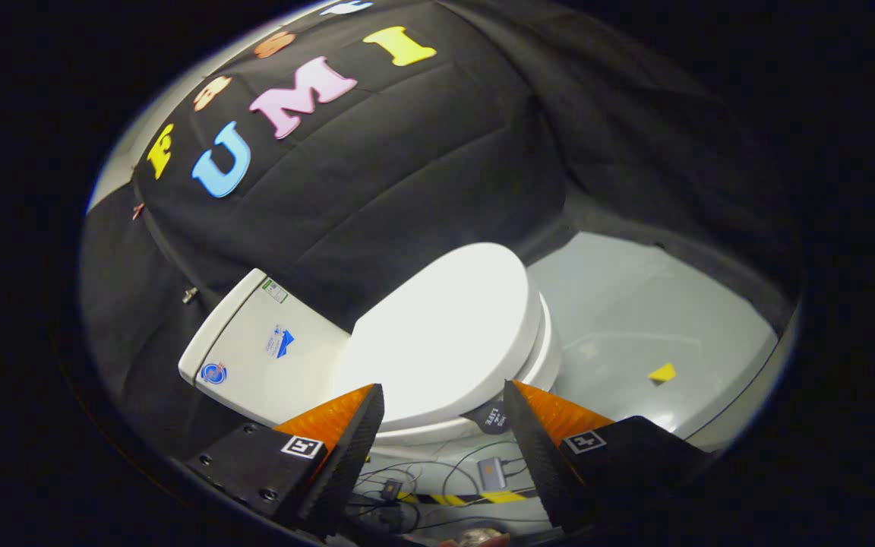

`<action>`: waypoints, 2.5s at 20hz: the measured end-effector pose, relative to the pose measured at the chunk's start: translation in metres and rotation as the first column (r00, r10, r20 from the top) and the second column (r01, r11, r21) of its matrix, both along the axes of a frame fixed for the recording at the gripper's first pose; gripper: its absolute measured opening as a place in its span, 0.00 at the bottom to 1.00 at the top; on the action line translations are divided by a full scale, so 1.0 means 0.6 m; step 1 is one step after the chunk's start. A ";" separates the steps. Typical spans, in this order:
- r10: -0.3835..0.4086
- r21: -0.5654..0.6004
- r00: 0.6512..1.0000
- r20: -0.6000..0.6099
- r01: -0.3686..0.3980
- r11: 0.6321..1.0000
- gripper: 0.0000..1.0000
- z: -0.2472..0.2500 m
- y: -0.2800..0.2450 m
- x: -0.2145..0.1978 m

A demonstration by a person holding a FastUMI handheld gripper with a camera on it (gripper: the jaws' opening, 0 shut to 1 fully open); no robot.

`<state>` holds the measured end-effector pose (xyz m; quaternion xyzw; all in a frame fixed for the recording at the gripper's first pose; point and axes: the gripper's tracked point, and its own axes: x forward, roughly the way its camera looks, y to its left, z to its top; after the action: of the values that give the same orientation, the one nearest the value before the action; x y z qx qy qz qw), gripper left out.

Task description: Open the toilet lid.

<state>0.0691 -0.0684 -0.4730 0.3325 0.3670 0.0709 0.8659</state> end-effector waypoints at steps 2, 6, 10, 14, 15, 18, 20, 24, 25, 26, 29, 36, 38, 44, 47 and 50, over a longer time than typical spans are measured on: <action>0.005 0.048 0.997 -0.072 -0.002 0.999 0.99 -0.048 0.001 -0.007; 0.035 0.182 0.977 -0.210 0.004 0.983 0.99 -0.119 0.006 -0.022; 0.020 0.273 0.955 -0.295 0.064 0.960 0.99 -0.170 0.008 -0.021; 0.027 0.351 0.943 -0.332 0.097 0.931 0.82 -0.190 0.027 -0.011; 0.036 0.367 0.946 -0.323 0.090 0.926 0.82 -0.190 0.035 -0.003; 0.072 0.344 0.945 -0.319 0.045 0.938 0.64 -0.209 0.058 0.006; 0.073 0.359 0.941 -0.329 0.054 0.932 0.48 -0.214 0.052 0.008; 0.026 0.429 0.940 -0.341 0.131 0.894 0.22 -0.203 0.048 0.016; 0.020 0.425 0.940 -0.340 0.134 0.895 0.22 -0.202 0.046 0.017; 0.030 0.426 0.942 -0.333 0.122 0.897 0.23 -0.197 0.048 0.015; 0.037 0.416 0.945 -0.325 0.108 0.903 0.09 -0.193 0.046 0.015; 0.057 0.310 0.962 -0.265 0.030 0.950 0.08 -0.102 0.060 0.026; 0.057 0.264 0.970 -0.235 0.007 0.965 0.06 -0.060 0.070 0.033; -0.026 0.005 0.974 -0.224 0.028 1.000 0.06 0.040 0.104 0.048; -0.085 -0.160 0.979 -0.186 0.056 0.986 0.06 0.084 0.125 0.049; -0.130 -0.304 0.979 -0.155 0.079 0.949 0.08 0.124 0.149 0.051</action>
<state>0.0994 0.0207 -0.3988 0.2230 0.4289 -0.0600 0.8733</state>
